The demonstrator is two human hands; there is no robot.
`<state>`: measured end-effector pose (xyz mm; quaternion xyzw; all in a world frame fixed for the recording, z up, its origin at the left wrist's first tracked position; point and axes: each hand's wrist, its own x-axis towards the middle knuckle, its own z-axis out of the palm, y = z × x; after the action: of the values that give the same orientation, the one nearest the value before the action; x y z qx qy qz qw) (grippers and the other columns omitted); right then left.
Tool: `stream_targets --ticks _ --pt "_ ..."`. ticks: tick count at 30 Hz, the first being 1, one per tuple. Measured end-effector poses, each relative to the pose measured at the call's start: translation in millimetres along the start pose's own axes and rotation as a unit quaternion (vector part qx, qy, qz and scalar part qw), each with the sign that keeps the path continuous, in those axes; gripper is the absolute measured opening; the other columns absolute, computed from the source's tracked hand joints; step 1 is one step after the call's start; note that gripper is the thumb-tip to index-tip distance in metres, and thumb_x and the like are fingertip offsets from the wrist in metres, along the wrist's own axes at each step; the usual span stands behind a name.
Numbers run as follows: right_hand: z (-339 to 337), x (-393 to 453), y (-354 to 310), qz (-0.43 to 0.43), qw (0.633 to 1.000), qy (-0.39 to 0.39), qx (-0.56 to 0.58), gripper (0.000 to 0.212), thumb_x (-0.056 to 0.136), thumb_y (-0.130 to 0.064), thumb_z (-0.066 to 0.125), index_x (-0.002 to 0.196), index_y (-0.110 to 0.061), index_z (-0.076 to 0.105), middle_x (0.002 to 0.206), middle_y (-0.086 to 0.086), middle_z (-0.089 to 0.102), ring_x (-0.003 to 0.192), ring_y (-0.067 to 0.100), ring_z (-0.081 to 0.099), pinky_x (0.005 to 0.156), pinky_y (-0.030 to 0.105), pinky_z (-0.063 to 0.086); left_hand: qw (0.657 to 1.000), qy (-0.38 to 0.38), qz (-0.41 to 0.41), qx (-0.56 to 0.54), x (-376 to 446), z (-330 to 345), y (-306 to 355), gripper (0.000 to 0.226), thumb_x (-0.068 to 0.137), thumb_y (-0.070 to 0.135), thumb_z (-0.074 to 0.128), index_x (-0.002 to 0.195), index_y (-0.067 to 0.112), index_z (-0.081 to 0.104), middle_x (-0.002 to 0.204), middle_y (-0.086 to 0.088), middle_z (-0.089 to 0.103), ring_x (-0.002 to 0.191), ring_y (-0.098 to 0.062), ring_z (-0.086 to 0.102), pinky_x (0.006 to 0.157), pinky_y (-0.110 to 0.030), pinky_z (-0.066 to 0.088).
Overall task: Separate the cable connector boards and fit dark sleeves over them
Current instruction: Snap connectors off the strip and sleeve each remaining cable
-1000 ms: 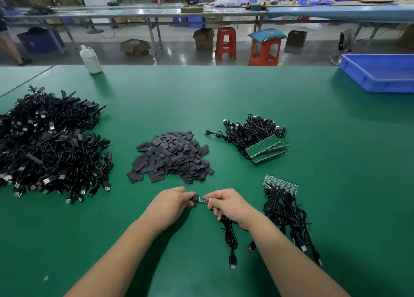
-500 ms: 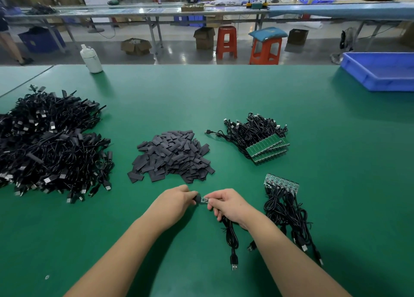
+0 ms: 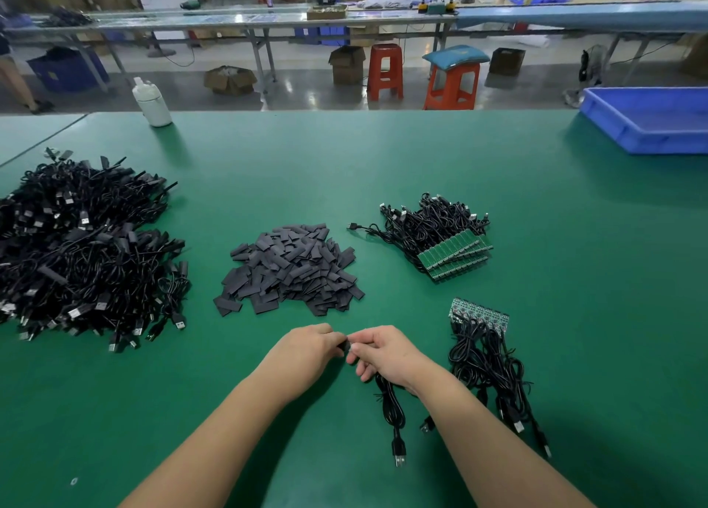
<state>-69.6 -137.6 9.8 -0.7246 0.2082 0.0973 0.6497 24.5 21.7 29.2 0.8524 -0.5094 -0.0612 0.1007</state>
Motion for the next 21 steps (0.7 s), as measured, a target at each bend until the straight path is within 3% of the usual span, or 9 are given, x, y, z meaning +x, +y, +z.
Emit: stream_targets --ticks 5,12,21 --pt "3.1 0.0 -2.3 0.005 1.000 -0.009 0.016 0.036 0.102 -0.001 0.044 0.137 0.002 0.050 0.085 0.005 0.066 0.060 0.008 0.065 0.060 0.021 0.055 1.000 0.009 0.001 -0.001 1.5 2.7 1.1 0.028 0.102 0.028 0.044 0.124 0.026 0.062 0.104 0.002 0.061 0.094 -0.020 0.061 0.083 -0.035 0.048" --pt "3.2 -0.8 -4.2 0.013 0.999 -0.014 0.028 0.041 0.104 0.002 0.034 0.144 -0.001 0.043 0.102 0.014 0.065 0.076 0.013 0.067 0.070 0.020 0.057 0.997 0.047 -0.003 -0.063 2.0 2.5 3.1 0.029 0.099 0.022 0.053 0.124 0.021 0.067 0.101 -0.002 0.067 0.096 -0.021 0.063 0.084 -0.031 0.049" --pt "5.2 -2.2 -4.0 0.008 1.000 -0.008 0.008 0.042 0.104 0.002 0.033 0.145 0.000 0.041 0.103 0.014 0.065 0.073 0.011 0.068 0.067 0.019 0.056 0.999 0.014 0.031 0.001 4.4 1.6 5.6 0.030 0.101 0.030 0.048 0.126 0.020 0.062 0.097 -0.003 0.063 0.090 -0.024 0.061 0.078 -0.036 0.048"
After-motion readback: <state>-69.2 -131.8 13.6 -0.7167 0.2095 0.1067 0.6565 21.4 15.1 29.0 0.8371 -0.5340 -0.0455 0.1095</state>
